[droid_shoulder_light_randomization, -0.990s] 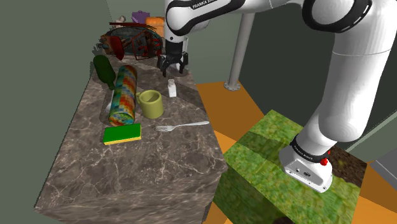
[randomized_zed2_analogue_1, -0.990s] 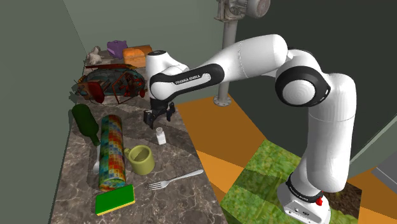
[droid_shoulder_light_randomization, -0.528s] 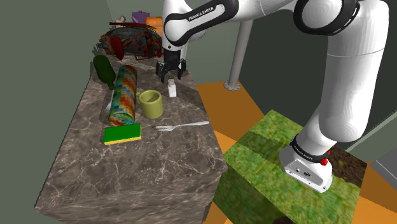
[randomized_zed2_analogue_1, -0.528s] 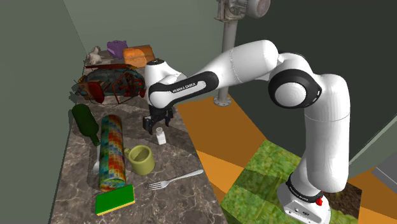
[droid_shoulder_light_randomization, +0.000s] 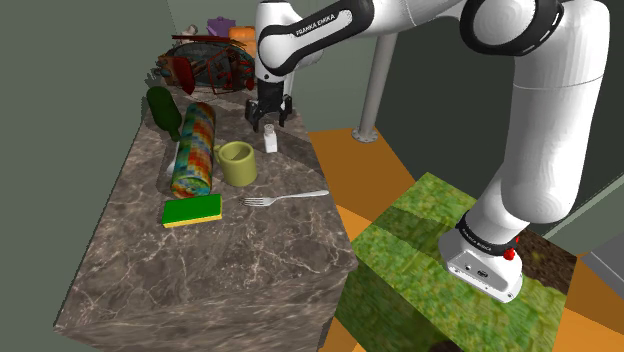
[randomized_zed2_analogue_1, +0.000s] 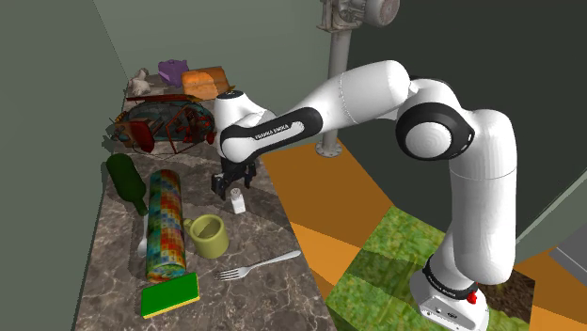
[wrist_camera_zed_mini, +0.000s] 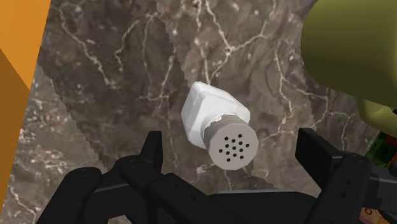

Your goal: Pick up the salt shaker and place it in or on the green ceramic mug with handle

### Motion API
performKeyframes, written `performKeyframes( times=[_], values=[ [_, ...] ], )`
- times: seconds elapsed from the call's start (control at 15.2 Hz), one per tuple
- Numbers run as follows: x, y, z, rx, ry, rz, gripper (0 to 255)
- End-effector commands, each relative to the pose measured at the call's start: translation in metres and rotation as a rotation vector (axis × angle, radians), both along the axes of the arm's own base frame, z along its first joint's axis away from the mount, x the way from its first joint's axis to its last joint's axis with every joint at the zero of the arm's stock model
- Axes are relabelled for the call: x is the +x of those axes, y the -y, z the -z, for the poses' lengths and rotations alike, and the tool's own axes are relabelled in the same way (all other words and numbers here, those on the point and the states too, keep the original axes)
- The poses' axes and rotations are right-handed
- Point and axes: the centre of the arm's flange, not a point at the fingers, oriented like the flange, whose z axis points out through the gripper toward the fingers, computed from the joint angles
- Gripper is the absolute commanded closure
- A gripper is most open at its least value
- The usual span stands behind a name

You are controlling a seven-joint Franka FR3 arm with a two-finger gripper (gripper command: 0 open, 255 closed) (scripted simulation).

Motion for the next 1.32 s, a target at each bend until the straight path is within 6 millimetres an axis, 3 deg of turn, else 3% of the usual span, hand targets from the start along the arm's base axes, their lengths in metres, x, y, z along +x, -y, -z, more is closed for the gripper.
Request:
performKeyframes(
  times=[0.0, 0.59, 1.25],
  values=[
    [0.000, 0.000, 0.000, 0.000, 0.000, 0.000, 255],
    [0.000, 0.000, 0.000, 0.000, 0.000, 0.000, 255],
    [0.000, 0.000, -0.053, 0.000, 0.000, 0.000, 255]
  ],
)
